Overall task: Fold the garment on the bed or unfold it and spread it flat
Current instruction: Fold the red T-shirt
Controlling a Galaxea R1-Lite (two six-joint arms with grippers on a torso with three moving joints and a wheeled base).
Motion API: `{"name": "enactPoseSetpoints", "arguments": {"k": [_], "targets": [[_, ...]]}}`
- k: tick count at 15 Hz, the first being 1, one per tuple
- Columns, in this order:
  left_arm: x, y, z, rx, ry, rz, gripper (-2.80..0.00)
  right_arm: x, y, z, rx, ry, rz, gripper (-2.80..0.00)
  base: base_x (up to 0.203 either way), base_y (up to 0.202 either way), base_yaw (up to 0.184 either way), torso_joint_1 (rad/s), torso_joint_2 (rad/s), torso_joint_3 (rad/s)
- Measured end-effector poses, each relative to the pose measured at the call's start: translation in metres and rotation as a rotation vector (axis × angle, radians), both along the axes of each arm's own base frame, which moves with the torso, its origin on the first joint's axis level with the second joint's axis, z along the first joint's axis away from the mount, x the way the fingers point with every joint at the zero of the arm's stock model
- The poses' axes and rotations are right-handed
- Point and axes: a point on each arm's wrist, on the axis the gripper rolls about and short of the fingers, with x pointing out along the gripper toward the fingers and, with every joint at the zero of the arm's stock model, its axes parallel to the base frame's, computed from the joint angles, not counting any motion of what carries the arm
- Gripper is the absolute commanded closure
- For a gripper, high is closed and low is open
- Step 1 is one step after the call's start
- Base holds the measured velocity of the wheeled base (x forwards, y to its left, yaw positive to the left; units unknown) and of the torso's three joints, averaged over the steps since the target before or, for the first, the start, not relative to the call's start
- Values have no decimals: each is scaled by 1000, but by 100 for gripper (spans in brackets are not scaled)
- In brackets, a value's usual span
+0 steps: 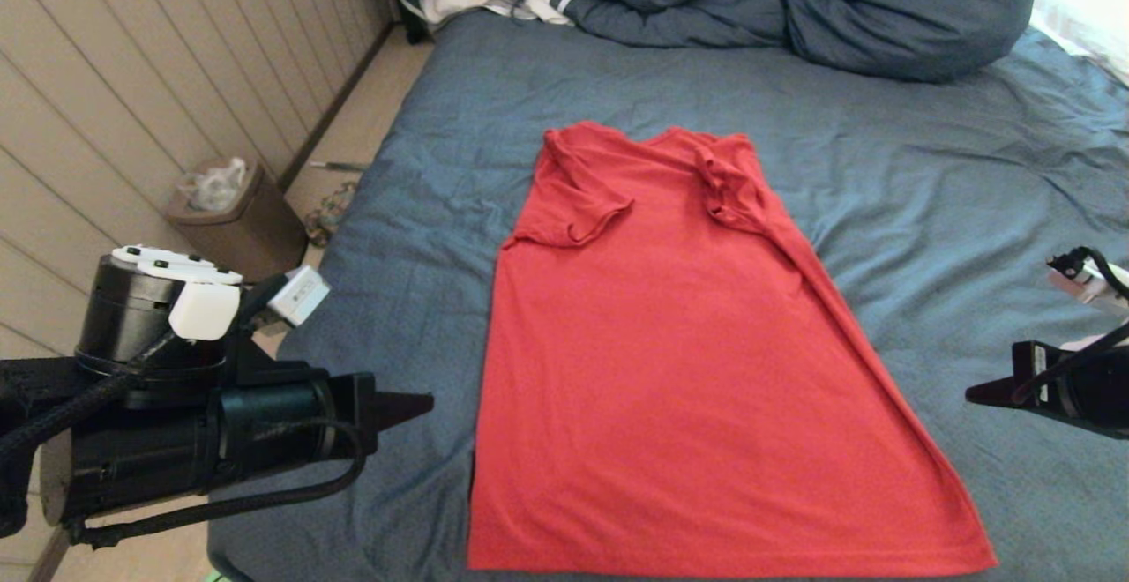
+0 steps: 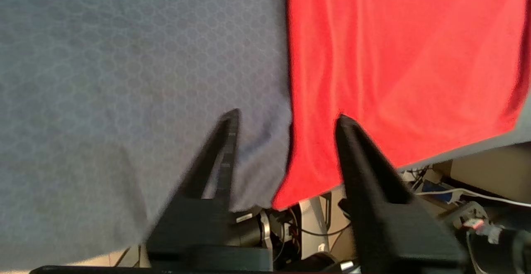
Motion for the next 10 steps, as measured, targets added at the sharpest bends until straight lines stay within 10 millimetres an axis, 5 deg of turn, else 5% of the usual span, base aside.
{"name": "enactPoseSetpoints", "arguments": {"k": [6,10], "targets": [[17,-22,-15,2,4,-40,0,7,-1,-4,6,15,6,0,0,0,0,0,0,0],[8,-37,-34,11,83,-84,0,-2,0,-19,4,61,53,0,0,0,0,0,0,0]]}}
